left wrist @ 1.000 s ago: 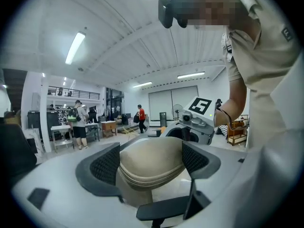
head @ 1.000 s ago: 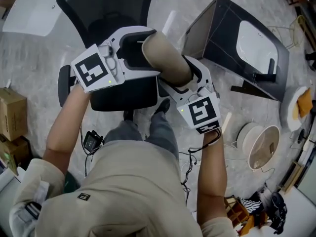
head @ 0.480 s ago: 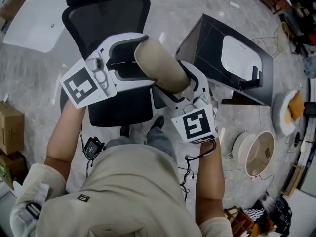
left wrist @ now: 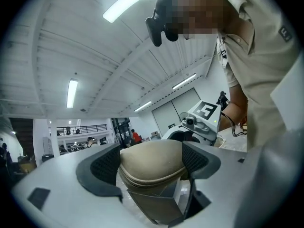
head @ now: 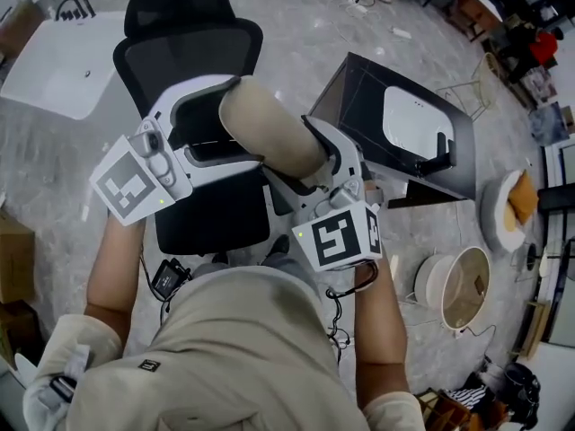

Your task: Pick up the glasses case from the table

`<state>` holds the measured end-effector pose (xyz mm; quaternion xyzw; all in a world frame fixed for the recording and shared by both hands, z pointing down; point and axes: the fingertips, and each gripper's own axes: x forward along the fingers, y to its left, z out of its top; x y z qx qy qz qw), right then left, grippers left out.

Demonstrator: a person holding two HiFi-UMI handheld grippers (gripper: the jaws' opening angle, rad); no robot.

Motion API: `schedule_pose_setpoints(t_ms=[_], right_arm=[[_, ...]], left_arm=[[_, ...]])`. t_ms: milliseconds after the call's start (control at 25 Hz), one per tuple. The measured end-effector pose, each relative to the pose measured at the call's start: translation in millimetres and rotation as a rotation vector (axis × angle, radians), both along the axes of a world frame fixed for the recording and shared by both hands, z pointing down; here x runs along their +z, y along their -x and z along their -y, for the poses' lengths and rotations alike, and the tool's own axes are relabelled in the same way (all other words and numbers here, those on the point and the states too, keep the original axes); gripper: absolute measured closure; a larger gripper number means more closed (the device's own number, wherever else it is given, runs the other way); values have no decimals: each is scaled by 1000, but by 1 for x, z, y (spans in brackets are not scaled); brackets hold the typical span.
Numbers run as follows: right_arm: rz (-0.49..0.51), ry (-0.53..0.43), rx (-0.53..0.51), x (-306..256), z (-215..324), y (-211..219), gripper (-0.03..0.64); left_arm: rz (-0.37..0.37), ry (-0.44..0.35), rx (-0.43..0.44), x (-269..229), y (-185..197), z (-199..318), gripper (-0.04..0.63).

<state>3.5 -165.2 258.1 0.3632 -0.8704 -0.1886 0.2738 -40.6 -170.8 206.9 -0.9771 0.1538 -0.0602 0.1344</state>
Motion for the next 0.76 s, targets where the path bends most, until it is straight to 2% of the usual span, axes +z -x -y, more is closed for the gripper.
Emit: schedule_pose_setpoints(t_ms=[280, 760], right_arm=[[-12, -22, -34, -9, -6, 33, 264], [-17, -9, -69, -14, -9, 66, 264]], left_arm=[[-1, -16, -37, -7, 34, -9, 187], [-14, 23, -88, -11, 67, -12, 187]])
